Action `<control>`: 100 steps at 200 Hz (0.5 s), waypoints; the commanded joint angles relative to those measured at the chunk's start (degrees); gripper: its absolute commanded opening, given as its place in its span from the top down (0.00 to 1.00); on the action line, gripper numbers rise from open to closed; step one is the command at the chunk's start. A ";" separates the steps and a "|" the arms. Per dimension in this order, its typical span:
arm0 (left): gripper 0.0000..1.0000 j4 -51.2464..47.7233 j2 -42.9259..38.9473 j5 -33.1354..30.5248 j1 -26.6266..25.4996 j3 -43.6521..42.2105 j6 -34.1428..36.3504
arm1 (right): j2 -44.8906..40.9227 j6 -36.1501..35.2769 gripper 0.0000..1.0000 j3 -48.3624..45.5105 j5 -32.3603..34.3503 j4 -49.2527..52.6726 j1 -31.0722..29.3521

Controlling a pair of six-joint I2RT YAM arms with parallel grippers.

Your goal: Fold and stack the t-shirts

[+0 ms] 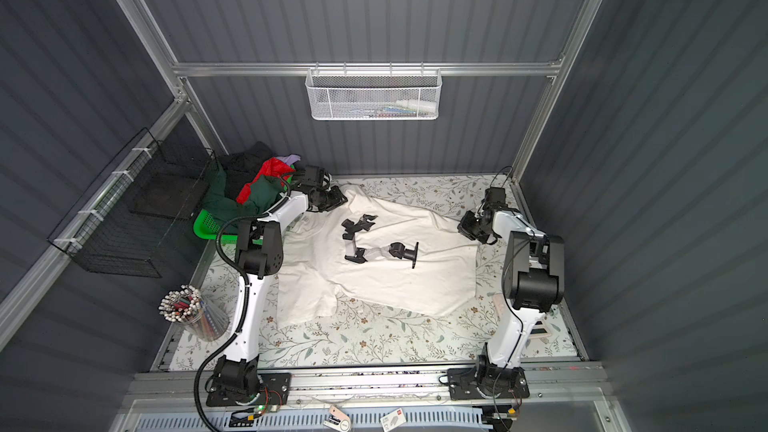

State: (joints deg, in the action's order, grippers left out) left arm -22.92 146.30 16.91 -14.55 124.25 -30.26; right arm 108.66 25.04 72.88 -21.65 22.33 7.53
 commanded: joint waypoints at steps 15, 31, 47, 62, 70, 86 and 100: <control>0.73 -5.52 3.97 -0.66 -0.12 3.26 2.30 | 0.53 -0.56 1.00 1.48 -0.78 0.29 0.29; 0.77 -8.13 5.15 -2.03 -0.61 5.63 3.79 | 0.67 -0.50 1.00 1.31 -1.06 0.24 0.35; 0.94 -9.54 6.30 -1.73 -0.83 7.70 4.90 | 0.91 -0.50 1.00 1.35 -1.09 0.30 0.30; 1.00 -10.47 7.11 -1.50 -0.79 9.00 5.04 | 1.44 -0.47 1.00 1.64 -1.23 0.26 0.34; 1.00 -10.50 6.94 -1.43 -0.68 9.09 5.04 | 1.55 -0.35 1.00 1.72 -1.37 0.33 0.37; 1.00 -10.31 5.97 -1.73 -0.49 8.98 5.51 | 1.34 -0.25 1.00 1.61 -1.50 0.29 0.38; 1.00 -10.10 4.30 -2.56 -0.10 8.59 5.67 | 1.03 -0.40 1.00 1.60 -1.33 0.28 0.46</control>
State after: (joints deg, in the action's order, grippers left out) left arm -28.80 150.80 15.99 -14.87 132.70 -26.28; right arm 108.97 25.06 73.19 -22.41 22.31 7.57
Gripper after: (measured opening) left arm 0.047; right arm 0.045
